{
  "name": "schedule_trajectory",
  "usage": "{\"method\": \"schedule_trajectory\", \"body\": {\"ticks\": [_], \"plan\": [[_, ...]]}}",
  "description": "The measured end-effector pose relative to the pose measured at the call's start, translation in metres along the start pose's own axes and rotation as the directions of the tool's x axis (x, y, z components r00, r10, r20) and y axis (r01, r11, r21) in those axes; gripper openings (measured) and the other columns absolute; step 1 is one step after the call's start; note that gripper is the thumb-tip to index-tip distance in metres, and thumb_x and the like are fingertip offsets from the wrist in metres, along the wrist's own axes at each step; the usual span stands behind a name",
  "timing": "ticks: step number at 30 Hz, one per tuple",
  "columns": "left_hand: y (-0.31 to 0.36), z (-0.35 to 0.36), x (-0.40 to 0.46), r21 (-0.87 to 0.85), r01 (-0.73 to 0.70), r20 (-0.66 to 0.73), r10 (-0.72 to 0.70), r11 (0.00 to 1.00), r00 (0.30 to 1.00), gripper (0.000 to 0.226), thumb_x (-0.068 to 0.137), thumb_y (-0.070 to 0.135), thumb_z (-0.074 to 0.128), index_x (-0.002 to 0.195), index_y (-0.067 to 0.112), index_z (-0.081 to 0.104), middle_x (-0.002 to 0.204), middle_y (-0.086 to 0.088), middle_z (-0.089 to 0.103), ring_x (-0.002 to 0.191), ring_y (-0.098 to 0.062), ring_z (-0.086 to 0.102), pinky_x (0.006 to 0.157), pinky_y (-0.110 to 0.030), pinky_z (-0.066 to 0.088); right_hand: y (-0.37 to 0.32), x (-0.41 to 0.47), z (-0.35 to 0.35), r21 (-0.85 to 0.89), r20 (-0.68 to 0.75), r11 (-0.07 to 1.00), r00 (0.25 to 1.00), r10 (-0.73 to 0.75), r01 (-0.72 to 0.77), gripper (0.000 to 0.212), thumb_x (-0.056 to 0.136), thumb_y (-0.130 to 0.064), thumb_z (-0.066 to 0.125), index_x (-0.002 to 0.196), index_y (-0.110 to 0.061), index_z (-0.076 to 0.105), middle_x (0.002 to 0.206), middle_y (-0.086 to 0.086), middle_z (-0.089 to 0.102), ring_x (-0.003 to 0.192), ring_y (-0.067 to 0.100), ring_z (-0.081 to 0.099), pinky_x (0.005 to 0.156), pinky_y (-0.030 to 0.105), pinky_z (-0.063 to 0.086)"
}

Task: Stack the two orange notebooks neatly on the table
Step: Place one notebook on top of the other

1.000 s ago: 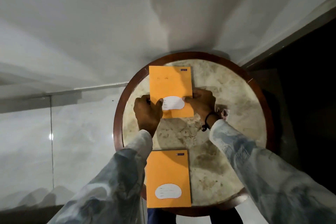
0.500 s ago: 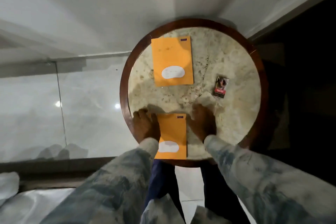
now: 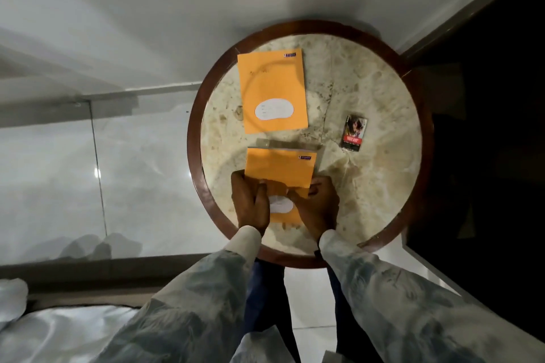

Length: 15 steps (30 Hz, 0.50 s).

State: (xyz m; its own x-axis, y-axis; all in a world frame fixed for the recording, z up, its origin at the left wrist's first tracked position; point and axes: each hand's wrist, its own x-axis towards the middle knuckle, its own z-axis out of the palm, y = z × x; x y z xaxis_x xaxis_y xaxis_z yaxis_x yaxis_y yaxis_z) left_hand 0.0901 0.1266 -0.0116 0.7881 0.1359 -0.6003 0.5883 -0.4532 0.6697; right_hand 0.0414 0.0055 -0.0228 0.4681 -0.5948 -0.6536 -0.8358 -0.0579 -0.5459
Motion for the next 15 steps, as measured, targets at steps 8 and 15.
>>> {"method": "schedule_trajectory", "body": {"ticks": [8, 15], "plan": [[0.104, 0.02, 0.104, 0.033, -0.31, -0.12, 0.311, 0.95, 0.943, 0.037, 0.098, 0.028, 0.062, 0.122, 0.002, 0.054, 0.118, -0.018, 0.063, 0.106, -0.033, 0.061, 0.091, -0.044, 0.053, -0.115, 0.094, -0.006, 0.047, -0.224, 0.935, 0.916, -0.332, 0.351, 0.044, 0.068, -0.03, 0.087, 0.094, -0.013, 0.055, 0.094, 0.007, 0.061, 0.081, 0.023, 0.056, 0.067, 0.032, 0.042], [0.132, 0.041, 0.155, 0.55, -0.053, -0.099, 0.127, 0.833, 0.987, 0.059, 0.091, 0.035, 0.068, 0.135, 0.003, 0.045, 0.135, -0.021, 0.048, 0.124, -0.041, 0.05, 0.098, -0.051, 0.051, -0.154, 0.155, 0.015, -0.348, 0.026, 0.904, 0.967, -0.253, 0.246, 0.052, 0.079, -0.022, 0.075, 0.124, -0.002, 0.057, 0.133, 0.017, 0.054, 0.126, 0.038, 0.049, 0.095, 0.045, 0.047]]}}
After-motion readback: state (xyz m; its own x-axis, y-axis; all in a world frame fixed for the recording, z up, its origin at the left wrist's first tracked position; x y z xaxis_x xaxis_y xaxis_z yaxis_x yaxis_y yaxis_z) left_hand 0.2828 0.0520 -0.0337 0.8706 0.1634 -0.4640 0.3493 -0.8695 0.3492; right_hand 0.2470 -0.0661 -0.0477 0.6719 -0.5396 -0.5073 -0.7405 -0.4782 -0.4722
